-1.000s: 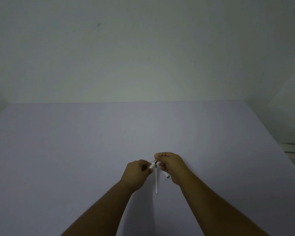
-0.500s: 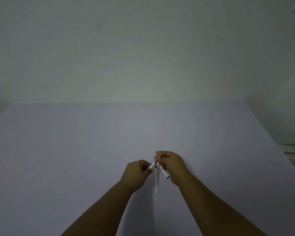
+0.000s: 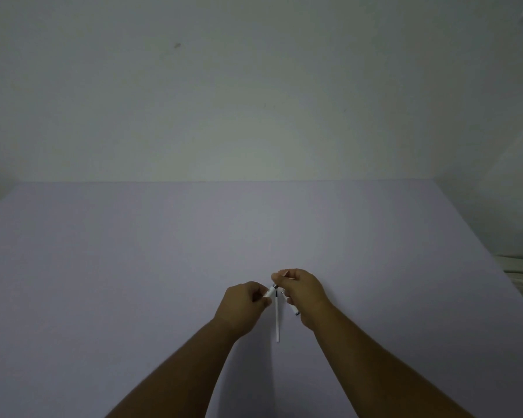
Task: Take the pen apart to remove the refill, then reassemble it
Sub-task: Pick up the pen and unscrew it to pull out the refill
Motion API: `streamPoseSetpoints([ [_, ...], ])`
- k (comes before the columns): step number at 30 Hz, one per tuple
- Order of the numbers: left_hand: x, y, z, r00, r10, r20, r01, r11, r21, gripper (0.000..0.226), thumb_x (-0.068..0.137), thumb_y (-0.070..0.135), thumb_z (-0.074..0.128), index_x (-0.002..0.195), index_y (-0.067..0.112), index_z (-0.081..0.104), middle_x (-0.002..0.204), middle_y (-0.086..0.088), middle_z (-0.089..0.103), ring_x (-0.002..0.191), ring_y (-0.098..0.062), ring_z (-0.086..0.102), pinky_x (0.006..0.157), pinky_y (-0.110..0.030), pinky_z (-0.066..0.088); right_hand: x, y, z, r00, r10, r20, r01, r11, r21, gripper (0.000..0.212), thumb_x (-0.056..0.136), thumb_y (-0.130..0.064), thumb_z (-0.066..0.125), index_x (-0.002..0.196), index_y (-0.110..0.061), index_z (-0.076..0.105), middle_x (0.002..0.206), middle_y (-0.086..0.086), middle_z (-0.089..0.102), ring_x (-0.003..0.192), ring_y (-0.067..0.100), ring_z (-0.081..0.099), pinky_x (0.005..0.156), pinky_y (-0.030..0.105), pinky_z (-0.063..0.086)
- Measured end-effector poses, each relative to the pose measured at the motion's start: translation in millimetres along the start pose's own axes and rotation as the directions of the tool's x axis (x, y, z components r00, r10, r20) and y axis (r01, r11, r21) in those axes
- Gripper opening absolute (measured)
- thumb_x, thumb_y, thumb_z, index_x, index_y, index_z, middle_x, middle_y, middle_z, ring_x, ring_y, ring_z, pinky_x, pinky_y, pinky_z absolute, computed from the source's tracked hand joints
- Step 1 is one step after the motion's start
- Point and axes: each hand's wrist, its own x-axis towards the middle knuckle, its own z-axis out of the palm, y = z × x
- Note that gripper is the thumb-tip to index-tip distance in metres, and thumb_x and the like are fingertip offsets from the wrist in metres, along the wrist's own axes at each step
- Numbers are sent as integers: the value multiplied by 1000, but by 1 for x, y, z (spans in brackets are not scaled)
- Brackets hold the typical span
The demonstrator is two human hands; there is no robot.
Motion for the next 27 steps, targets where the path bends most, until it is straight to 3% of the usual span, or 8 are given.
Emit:
streamPoseSetpoints([
  [4, 0, 0, -1, 1000, 12, -8, -12, 1000, 15, 18, 87, 25, 61, 100, 15, 67, 82, 3, 63, 66, -6, 51, 53, -9, 31, 1, -1, -1, 999, -12, 40, 8, 996, 85, 27, 85, -5, 59, 110, -16, 59, 101, 7, 66, 86, 16, 60, 71, 25, 46],
  [6, 0, 0, -2, 1000, 16, -8, -16, 1000, 18, 18, 87, 26, 60, 100, 15, 67, 80, 4, 61, 66, -6, 51, 53, -9, 32, 1, -1, -1, 998, 11, 61, -17, 996, 92, 32, 85, -8, 62, 116, -16, 56, 103, 8, 65, 82, 15, 59, 70, 25, 47],
  [10, 0, 1, -2, 1000, 17, 12, -17, 1000, 3, 17, 87, 26, 60, 99, 15, 67, 80, 4, 61, 69, -8, 52, 54, -10, 34, 1, 1, -1, 999, -38, -33, 39, 999, 21, 22, 81, -12, 68, 101, -16, 61, 104, 10, 64, 87, 20, 61, 80, 33, 50],
  [13, 0, 2, -2, 999, 9, 35, -9, 1000, -16, 17, 88, 26, 59, 100, 16, 66, 82, 4, 61, 70, -8, 52, 54, -9, 33, 2, -3, -3, 993, -90, -82, 100, 986, 131, 26, 83, -7, 64, 108, -15, 59, 96, 3, 69, 90, 15, 63, 80, 32, 50],
  [16, -2, 3, -4, 998, -17, 65, 25, 992, -123, 20, 87, 24, 60, 106, 23, 62, 79, 4, 63, 67, -8, 55, 54, -12, 38, 3, -7, -7, 994, -99, -47, 106, 980, 166, 34, 85, -4, 62, 114, -19, 54, 89, -7, 69, 86, 4, 62, 74, 24, 47],
  [20, -3, 6, -4, 992, -46, 121, 73, 970, -234, 22, 85, 20, 60, 104, 31, 59, 68, 5, 63, 60, -10, 55, 50, -18, 46, 7, -5, -6, 994, -83, -69, 92, 987, 134, 41, 81, -15, 70, 116, -24, 53, 96, -5, 66, 95, 15, 59, 89, 33, 45],
  [24, -3, 4, -4, 986, -58, 153, 99, 957, -273, 21, 84, 16, 60, 98, 32, 59, 64, 3, 61, 53, -13, 53, 42, -16, 45, 13, -4, -7, 991, -73, -115, 96, 974, 204, 39, 78, -21, 73, 110, -28, 52, 94, -7, 68, 92, 11, 60, 84, 32, 44],
  [27, -4, -1, -4, 983, -78, 164, 123, 950, -286, 22, 82, 15, 60, 95, 33, 61, 62, 1, 61, 52, -14, 52, 40, -17, 46, 21, -8, -12, 965, -61, -253, 126, 960, 251, 33, 76, -22, 74, 103, -25, 55, 87, -7, 66, 83, 10, 60, 77, 29, 47],
])
